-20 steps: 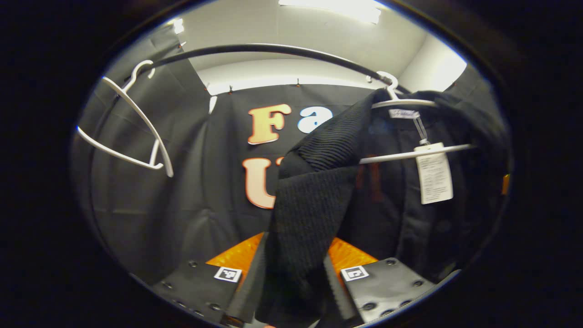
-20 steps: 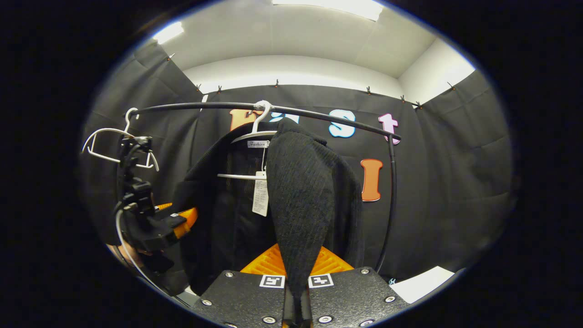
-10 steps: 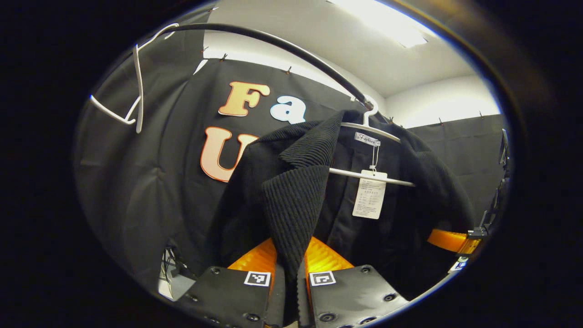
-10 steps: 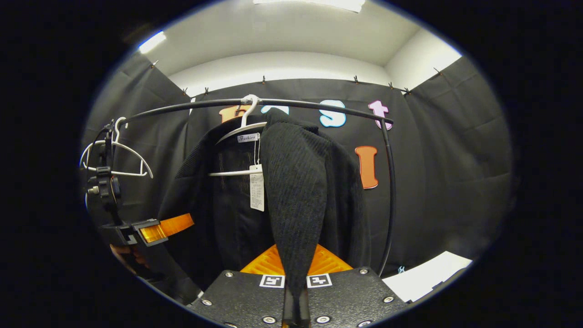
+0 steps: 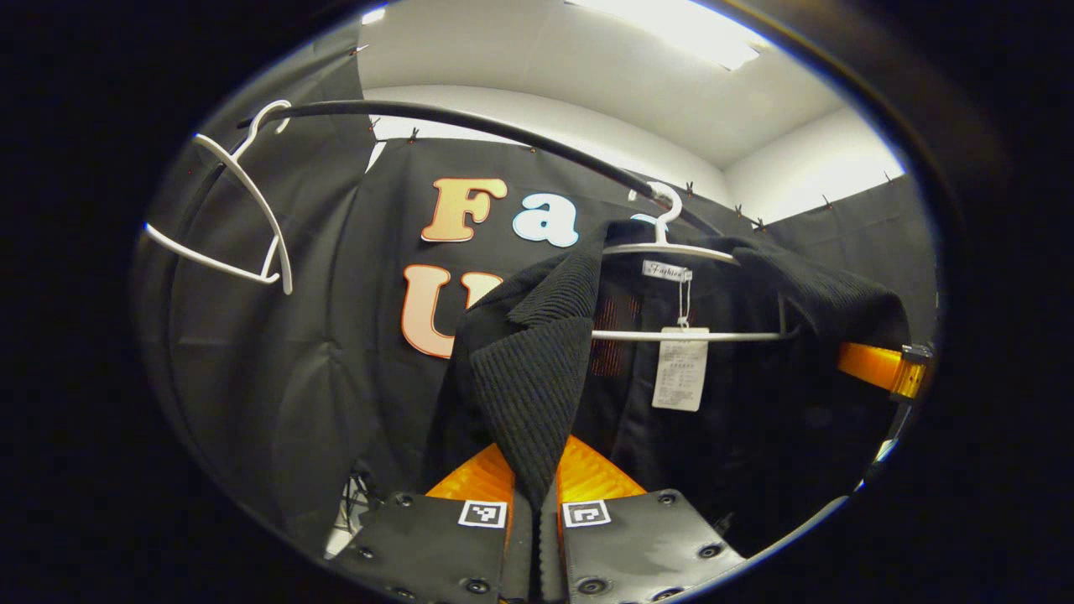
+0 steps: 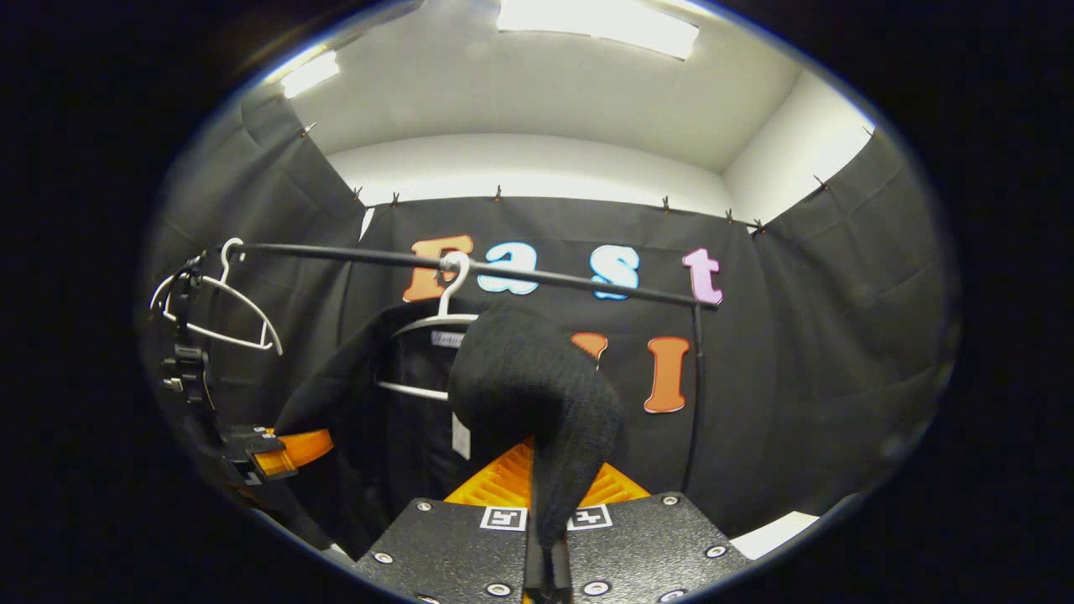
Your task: Grasp the clothes on the hanger with both hands and then place them into the laundry hamper below.
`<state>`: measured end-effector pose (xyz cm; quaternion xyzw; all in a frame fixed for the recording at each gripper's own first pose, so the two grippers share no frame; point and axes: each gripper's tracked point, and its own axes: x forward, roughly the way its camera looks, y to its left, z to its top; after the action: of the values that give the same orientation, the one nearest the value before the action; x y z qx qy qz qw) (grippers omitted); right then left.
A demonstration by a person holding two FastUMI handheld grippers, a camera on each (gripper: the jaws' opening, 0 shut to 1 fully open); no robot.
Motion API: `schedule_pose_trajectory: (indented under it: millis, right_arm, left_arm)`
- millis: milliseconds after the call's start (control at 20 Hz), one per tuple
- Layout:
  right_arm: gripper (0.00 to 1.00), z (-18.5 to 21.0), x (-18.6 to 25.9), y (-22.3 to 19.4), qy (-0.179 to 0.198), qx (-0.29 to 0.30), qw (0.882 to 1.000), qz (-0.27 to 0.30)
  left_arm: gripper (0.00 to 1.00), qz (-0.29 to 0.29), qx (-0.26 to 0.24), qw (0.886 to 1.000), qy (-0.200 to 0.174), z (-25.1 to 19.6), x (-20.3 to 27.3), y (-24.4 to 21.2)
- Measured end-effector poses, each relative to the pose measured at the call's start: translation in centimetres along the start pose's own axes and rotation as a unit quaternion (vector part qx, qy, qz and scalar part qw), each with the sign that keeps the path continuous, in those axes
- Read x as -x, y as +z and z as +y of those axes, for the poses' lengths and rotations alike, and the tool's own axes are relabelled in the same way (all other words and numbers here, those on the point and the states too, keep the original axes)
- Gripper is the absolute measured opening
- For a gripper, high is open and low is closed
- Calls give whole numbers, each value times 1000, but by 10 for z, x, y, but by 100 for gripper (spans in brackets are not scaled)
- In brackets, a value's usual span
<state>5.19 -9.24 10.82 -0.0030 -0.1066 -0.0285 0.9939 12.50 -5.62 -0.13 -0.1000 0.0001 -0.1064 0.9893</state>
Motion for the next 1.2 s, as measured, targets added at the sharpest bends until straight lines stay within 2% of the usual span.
schedule_pose_trajectory:
  millis: [150, 250, 400, 600, 700, 750, 850, 1000, 1100, 1200]
  right_arm:
    - [0, -34, -7, 28, -29, 30, 999, -18]
    - [0, -45, -18, 48, -31, 40, 998, -27]
    - [0, -63, -36, 71, -53, 84, 995, -31]
    - [0, -80, -60, 87, -77, 98, 992, -36]
    - [0, -104, -74, 98, -107, 112, 987, -46]
    - [0, -115, -80, 96, -120, 118, 985, -42]
    - [0, -126, -92, 85, -131, 116, 984, -28]
    - [0, -127, -105, 59, -122, 94, 988, -8]
    - [0, -129, -108, 45, -119, 92, 989, 3]
    - [0, -124, -108, 33, -114, 85, 990, 12]
  left_arm:
    - [11, -8, 17, 1000, -24, -13, 1, 8]
    - [11, -9, 20, 999, -39, -16, 3, 11]
    - [11, -25, 13, 999, -23, -5, 11, 21]
    - [11, -34, 16, 999, -28, -3, 15, 30]
    - [14, -39, 11, 999, -21, 4, 13, 35]
    - [11, -41, 8, 999, -15, 9, 12, 38]
    - [11, -45, 13, 999, -18, 8, 10, 43]
    - [10, -61, 0, 998, -21, 8, -1, 59]
    - [11, -79, -19, 997, 1, 20, -12, 78]
    - [10, -95, -29, 994, 41, 45, -28, 96]
